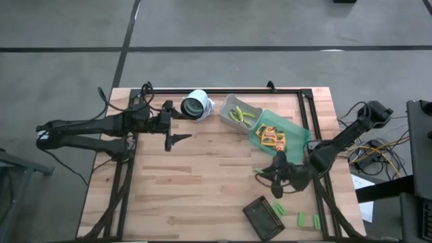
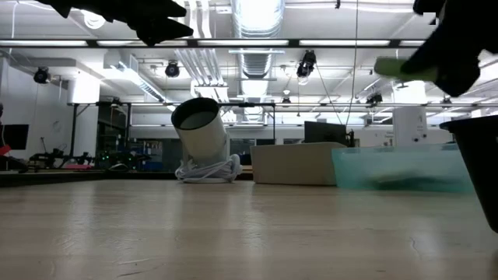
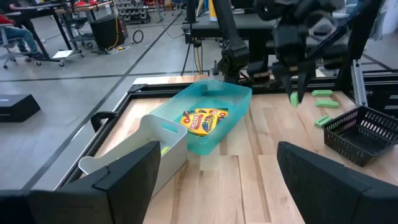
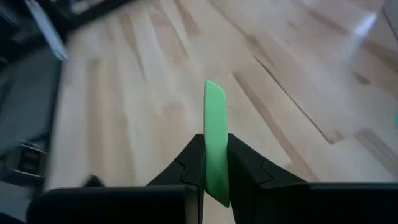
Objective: Pick & Place School Supplies
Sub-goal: Put the green eraser into the black bin
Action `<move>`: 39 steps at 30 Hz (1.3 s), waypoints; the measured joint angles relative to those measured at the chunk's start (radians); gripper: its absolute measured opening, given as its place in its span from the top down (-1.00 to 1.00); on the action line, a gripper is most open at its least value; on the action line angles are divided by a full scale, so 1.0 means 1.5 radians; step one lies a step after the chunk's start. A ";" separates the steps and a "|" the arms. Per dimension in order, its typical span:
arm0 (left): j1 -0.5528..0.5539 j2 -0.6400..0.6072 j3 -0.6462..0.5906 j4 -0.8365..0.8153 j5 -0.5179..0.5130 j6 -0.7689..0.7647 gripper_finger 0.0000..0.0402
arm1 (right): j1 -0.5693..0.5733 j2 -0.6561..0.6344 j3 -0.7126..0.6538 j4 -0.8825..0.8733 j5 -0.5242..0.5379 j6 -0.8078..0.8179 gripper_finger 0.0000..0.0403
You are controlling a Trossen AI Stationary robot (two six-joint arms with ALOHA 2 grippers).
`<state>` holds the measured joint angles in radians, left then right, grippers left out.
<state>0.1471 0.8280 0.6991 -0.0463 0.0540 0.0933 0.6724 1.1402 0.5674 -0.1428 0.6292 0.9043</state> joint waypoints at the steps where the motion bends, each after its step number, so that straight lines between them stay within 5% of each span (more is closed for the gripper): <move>1: 0.000 0.000 0.000 0.000 0.000 0.000 -0.63 | 0.000 -0.013 0.000 0.004 0.000 0.000 0.83; 7: 0.000 0.000 0.000 0.000 0.000 0.000 -0.63 | 0.006 -0.053 0.000 0.023 -0.030 -0.004 0.83; 14: 0.000 0.000 0.000 0.000 0.000 0.000 -0.63 | 0.040 -0.042 0.001 0.041 -0.108 -0.099 0.83; 23: 0.000 0.000 0.000 0.000 0.000 0.000 -0.63 | 0.123 -0.006 0.001 0.040 -0.114 -0.243 0.83; 39: 0.000 0.000 0.000 0.000 0.000 0.000 -0.63 | 0.130 0.163 0.001 0.200 -0.210 -0.259 0.83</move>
<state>0.1471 0.8280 0.6991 -0.0461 0.0540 0.0934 0.8680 1.3842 0.5687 0.1570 0.3148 0.5163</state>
